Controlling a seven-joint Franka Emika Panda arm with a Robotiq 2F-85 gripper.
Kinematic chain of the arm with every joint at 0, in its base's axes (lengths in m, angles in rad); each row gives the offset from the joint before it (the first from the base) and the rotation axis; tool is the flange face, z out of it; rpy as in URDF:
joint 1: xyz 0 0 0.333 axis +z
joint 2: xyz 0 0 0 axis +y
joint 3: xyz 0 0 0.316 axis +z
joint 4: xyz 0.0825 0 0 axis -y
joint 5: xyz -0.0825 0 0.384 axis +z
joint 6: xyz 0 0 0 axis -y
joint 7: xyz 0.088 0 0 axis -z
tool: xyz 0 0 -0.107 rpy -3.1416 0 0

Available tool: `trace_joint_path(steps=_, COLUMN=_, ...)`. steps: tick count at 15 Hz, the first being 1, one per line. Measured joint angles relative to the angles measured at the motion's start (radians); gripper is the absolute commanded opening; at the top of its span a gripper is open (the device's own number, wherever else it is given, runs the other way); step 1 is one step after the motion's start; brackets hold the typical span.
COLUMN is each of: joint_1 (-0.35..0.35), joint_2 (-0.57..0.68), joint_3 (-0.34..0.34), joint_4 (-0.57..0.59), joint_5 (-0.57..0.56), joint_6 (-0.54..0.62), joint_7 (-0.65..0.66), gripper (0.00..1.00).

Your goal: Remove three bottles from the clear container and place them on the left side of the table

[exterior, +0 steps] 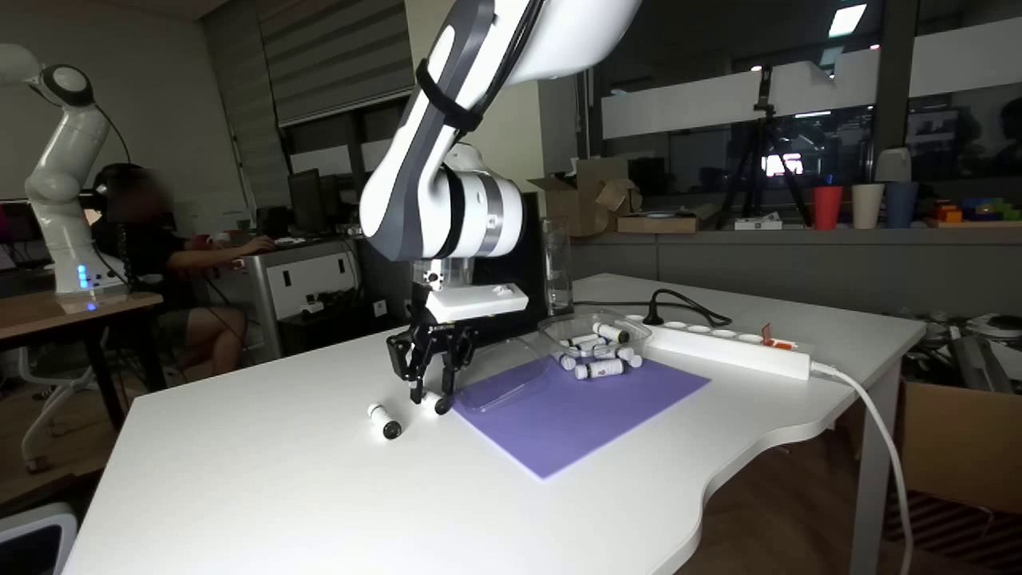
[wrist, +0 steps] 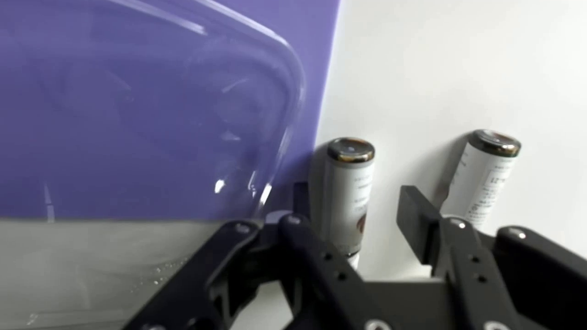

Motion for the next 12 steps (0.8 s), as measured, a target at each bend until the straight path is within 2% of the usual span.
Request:
trace_joint_path(steps=2, joint_1=0.003, joint_2=-0.008, joint_3=0.0, joint_4=0.002, joint_5=-0.003, joint_6=-0.004, joint_7=-0.001, gripper=0.98)
trace_joint_path(steps=3, joint_1=0.003, joint_2=-0.019, joint_3=-0.001, joint_4=0.002, joint_5=-0.005, joint_6=-0.021, joint_7=-0.001, gripper=1.0)
trace_joint_path(steps=8, joint_1=0.0, joint_2=-0.135, joint_3=-0.056, joint_4=-0.022, joint_5=-0.024, joint_6=-0.162, joint_7=0.001, gripper=1.0)
trace_joint_path(steps=12, joint_1=-0.019, joint_2=-0.212, joint_3=-0.134, joint_4=-0.039, joint_5=-0.129, joint_6=-0.307, joint_7=-0.049, gripper=1.0)
